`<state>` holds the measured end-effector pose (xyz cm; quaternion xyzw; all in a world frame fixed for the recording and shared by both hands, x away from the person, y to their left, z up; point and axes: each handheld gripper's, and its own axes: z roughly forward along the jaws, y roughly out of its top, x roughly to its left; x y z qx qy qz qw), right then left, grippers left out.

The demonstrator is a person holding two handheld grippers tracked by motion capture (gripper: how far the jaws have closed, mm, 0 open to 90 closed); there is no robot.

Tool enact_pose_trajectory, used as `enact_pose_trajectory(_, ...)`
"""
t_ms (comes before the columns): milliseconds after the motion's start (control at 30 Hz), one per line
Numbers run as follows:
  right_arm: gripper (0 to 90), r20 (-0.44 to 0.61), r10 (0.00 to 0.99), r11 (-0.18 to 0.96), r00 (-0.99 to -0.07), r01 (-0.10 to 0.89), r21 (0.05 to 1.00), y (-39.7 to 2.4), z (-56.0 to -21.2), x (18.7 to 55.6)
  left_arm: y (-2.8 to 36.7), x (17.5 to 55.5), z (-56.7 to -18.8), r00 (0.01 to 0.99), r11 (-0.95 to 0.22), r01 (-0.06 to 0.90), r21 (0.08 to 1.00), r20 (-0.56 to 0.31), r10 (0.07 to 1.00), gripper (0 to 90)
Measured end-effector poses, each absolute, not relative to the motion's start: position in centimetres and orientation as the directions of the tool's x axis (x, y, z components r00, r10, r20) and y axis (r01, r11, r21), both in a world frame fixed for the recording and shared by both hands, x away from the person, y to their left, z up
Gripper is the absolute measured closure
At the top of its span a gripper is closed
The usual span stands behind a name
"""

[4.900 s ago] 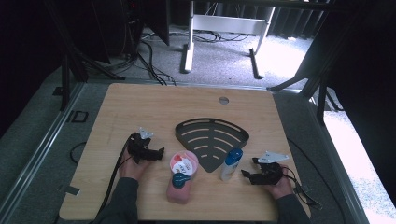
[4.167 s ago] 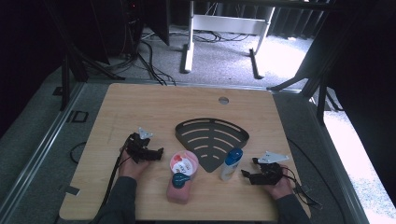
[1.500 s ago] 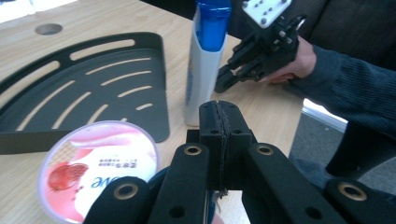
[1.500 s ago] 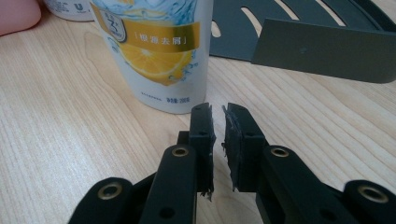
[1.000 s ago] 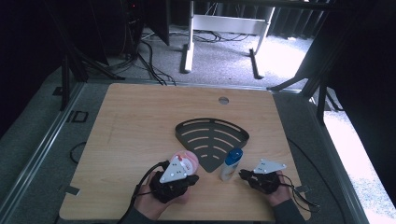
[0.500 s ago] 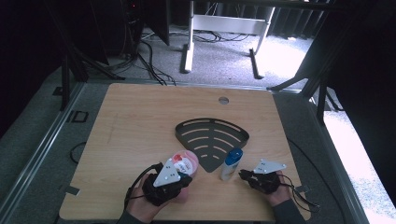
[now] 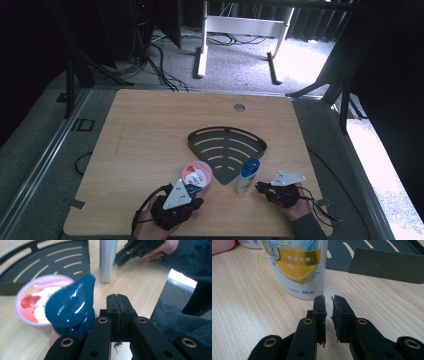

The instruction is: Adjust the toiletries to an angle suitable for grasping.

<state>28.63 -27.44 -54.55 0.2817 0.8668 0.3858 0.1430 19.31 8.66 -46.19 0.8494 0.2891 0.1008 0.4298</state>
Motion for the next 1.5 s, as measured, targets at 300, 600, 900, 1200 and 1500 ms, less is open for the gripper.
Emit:
enact_pose_trajectory(300, 80.2, -0.029, 0.595, 0.546, -0.803, 0.378, 0.748, -27.4, -54.6, 28.7, 9.5, 19.4, -46.9, 0.79, -0.443, 0.452, 0.774, -0.116, 0.603, 89.4)
enact_pose_trajectory(600, 79.9, -0.025, 0.593, 0.549, -0.805, 0.381, 0.744, -27.4, -54.6, 28.7, 11.5, 19.4, -47.0, 0.747, -0.413, 0.49, 0.768, -0.126, 0.652, 89.4)
enact_pose_trajectory(900, 79.7, -0.025, 0.592, 0.55, -0.805, 0.381, 0.743, -27.4, -54.7, 28.7, 13.1, 19.5, -46.7, 0.708, -0.372, 0.516, 0.772, -0.139, 0.693, 89.4)
enact_pose_trajectory(1200, 79.7, -0.025, 0.592, 0.55, -0.806, 0.381, 0.743, -27.4, -54.7, 28.7, 13.2, 19.3, -47.3, 0.717, -0.381, 0.536, 0.753, -0.167, 0.677, 89.3)
enact_pose_trajectory(1500, 79.6, -0.024, 0.591, 0.551, -0.806, 0.382, 0.742, -27.4, -54.7, 28.7, 14.1, 19.6, -47.5, 0.664, -0.34, 0.576, 0.743, -0.183, 0.725, 89.3)
